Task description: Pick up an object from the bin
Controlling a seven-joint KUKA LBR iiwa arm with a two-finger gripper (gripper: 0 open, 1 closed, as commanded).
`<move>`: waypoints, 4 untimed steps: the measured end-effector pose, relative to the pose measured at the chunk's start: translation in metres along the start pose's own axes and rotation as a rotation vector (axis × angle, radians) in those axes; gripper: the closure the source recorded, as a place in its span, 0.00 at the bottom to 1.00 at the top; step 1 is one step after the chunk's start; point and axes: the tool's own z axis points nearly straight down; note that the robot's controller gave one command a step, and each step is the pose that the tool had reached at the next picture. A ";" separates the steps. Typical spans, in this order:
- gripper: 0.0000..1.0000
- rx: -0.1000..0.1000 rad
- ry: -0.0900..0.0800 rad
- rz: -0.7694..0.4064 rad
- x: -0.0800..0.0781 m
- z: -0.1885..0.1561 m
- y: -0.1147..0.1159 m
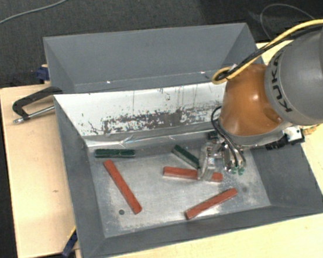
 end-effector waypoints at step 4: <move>0.00 0.003 0.017 0.056 -0.038 0.006 0.103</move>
Offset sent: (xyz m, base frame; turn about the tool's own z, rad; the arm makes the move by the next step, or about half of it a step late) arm 0.0000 0.0000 0.0000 0.0000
